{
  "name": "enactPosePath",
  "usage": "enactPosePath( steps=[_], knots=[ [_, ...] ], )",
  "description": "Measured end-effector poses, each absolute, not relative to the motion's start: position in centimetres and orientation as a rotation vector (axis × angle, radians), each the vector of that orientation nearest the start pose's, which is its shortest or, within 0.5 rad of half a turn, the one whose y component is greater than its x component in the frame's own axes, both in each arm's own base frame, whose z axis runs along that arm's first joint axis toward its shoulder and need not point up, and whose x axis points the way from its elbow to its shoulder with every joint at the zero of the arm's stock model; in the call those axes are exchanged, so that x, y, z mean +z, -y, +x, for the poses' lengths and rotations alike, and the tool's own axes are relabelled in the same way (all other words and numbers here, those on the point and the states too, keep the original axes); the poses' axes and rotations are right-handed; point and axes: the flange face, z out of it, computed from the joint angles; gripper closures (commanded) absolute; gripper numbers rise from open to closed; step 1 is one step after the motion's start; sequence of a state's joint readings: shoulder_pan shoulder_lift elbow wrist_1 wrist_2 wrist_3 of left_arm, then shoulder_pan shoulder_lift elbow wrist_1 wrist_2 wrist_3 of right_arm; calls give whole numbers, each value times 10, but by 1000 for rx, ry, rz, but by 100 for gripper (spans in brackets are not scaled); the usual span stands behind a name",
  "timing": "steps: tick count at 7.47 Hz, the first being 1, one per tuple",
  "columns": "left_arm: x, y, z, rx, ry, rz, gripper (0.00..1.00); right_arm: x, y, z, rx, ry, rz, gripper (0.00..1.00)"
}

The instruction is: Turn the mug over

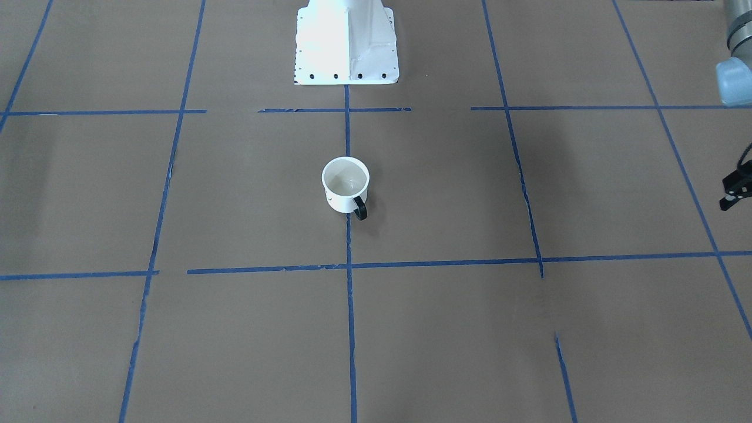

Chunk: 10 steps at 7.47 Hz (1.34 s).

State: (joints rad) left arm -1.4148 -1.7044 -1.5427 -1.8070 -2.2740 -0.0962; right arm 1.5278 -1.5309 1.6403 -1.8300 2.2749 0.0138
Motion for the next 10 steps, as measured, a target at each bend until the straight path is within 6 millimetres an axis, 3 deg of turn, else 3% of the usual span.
enactPosePath(
  steps=[2, 4, 7, 10],
  knots=[
    [623, 554, -46, 19, -713, 111, 0, 634, 497, 48, 25, 698, -164, 0],
    [642, 532, -77, 23, -709, 67, 0, 635, 497, 48, 25, 698, -164, 0],
    [615, 505, -80, 16, -778, 15, 0, 635, 497, 48, 25, 698, -164, 0],
    [618, 496, -76, 7, -813, -4, 0, 634, 497, 48, 25, 698, -163, 0]
  ],
)
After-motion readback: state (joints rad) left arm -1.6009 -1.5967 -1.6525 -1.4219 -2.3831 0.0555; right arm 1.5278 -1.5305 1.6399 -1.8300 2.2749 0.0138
